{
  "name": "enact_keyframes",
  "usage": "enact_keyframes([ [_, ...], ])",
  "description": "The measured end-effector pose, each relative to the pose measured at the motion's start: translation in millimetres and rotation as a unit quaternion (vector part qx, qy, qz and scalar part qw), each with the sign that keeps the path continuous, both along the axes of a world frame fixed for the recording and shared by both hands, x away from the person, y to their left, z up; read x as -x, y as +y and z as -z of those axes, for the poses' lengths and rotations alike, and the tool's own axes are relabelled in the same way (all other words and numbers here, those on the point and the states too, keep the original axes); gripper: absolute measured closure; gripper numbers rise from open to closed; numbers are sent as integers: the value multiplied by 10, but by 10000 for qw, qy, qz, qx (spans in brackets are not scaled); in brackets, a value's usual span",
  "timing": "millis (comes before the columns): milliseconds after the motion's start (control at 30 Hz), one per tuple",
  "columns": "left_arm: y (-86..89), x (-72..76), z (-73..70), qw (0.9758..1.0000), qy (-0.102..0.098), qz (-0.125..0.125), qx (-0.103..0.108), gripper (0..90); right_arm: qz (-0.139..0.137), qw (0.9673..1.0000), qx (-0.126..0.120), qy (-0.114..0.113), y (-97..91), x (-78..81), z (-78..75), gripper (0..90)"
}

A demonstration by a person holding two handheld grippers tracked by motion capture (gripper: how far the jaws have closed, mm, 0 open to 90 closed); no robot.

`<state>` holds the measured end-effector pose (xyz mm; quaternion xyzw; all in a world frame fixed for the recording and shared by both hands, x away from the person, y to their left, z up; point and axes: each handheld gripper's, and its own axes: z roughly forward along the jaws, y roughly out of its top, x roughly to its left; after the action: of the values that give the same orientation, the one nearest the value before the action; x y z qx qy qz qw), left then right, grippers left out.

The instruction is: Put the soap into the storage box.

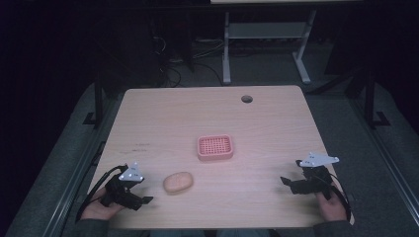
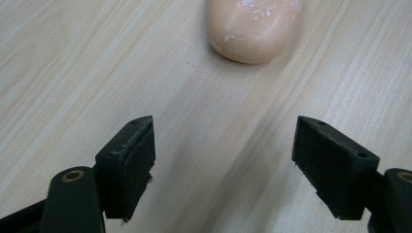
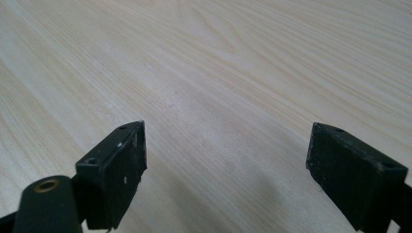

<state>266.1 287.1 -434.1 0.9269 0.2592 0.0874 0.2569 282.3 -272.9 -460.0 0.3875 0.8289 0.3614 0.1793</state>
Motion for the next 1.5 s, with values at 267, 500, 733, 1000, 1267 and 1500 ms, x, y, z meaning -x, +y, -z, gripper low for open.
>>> enact_keyframes([
  [267,-79,-22,-21,9998,-24,151,86,235,5,10000,-7,-40,3,10,-9,142],
  [500,-168,-51,-5,9996,1,268,-38,235,-1,10000,6,-42,1,19,-16,142],
  [733,-209,-58,4,9997,-1,237,-37,228,1,10000,1,-62,-1,18,-19,141],
  [1000,-251,-97,-18,9995,-11,319,-70,228,-16,10000,5,-57,15,15,-18,141],
  [1267,-359,-161,-56,9990,-20,444,-84,228,-25,10000,19,-50,22,1,-17,141],
  [1500,-439,-169,-83,9983,-6,575,-106,229,-22,10000,23,-45,23,-1,-17,141],
])
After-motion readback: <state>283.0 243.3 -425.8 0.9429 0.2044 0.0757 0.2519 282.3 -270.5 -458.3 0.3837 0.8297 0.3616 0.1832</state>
